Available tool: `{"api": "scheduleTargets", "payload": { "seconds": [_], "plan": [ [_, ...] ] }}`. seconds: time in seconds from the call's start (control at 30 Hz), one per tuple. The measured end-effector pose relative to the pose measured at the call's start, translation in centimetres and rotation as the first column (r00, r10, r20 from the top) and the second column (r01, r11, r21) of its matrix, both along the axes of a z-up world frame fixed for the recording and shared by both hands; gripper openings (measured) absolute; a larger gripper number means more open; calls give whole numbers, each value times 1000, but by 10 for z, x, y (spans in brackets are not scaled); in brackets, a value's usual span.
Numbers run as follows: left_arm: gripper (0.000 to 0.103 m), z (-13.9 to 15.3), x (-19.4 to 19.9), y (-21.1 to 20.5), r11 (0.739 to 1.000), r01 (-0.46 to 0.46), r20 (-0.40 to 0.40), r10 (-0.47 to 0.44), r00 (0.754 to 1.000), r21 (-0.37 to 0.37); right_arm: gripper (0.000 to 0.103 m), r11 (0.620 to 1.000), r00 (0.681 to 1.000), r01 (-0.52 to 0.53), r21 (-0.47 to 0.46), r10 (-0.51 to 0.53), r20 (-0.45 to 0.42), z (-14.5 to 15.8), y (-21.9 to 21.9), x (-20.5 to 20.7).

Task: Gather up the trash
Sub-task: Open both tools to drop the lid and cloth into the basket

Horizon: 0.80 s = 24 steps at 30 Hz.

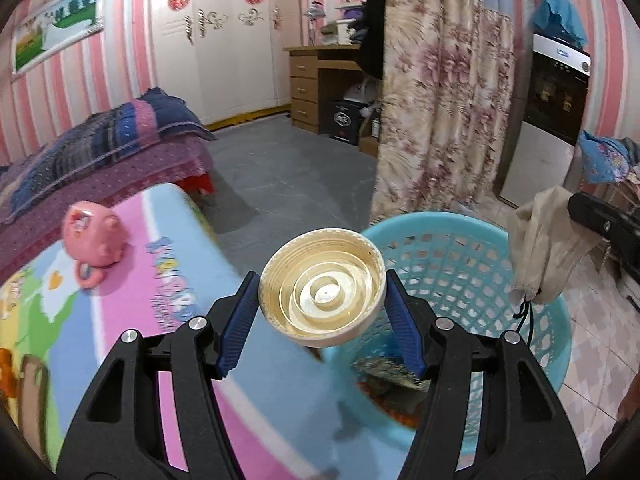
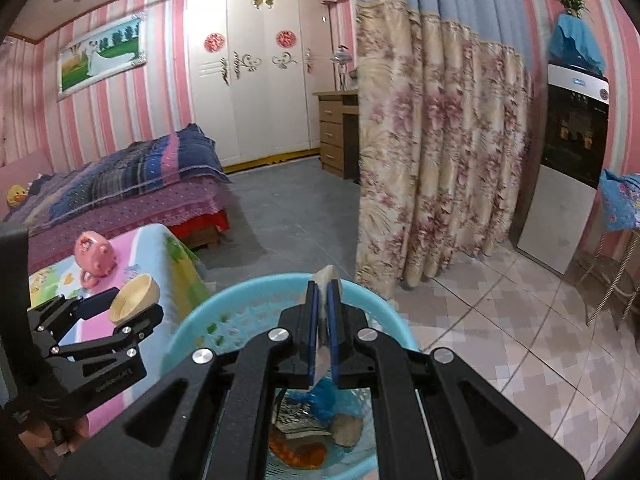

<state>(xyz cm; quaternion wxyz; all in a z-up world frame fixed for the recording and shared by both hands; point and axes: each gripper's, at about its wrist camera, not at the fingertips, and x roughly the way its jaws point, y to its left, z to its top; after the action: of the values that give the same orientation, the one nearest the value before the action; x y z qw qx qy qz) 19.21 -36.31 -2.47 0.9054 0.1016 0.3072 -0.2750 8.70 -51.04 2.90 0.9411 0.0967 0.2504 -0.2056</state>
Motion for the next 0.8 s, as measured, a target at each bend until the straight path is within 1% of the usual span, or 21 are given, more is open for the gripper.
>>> {"api": "scheduleTargets", "payload": {
  "seconds": [0.03,0.1,0.13,0.17,0.23,0.3,0.37,0.47,0.6,0.7,0.73,0.8],
  "plan": [
    [62,-2,1,-5,1000,15,-12,-16,1000,-9,5,1000,1000,6,12,-6,3,-2,-3,-1],
    [73,-3,3,-9,1000,14,-12,-14,1000,-5,5,1000,1000,9,12,-9,-1,-3,-3,-1],
    [83,-2,3,-11,1000,8,-6,-8,1000,-7,5,1000,1000,7,8,-7,-2,-3,-3,1],
    [85,-1,3,-11,1000,3,3,-3,1000,-12,5,1000,1000,4,4,-4,-4,-3,-2,2],
    [87,2,4,-9,1000,-3,17,3,1000,-9,5,1000,1000,6,1,-6,-11,-5,-2,5],
    [90,7,5,-3,1000,-29,44,29,999,3,5,1000,1000,9,3,-9,-14,-7,-1,5],
    [94,13,6,9,998,-60,70,60,996,-3,5,1000,1000,5,5,-5,-18,-9,2,7],
    [94,21,8,28,995,-96,74,97,993,-16,5,1000,1000,-4,-8,4,-27,-10,9,13],
    [97,31,8,54,988,-150,113,152,982,-19,6,1000,1000,-5,-16,5,-28,-14,16,20],
    [97,34,8,73,983,-183,114,185,976,-26,7,1000,999,14,-19,-15,-45,-19,18,25],
    [97,36,8,81,980,-196,112,198,974,-31,8,1000,998,22,-20,-23,-55,-21,18,27],
    [97,39,7,97,975,-220,113,223,968,-37,27,999,997,29,-17,-30,-74,-24,19,31]
  ]
}}
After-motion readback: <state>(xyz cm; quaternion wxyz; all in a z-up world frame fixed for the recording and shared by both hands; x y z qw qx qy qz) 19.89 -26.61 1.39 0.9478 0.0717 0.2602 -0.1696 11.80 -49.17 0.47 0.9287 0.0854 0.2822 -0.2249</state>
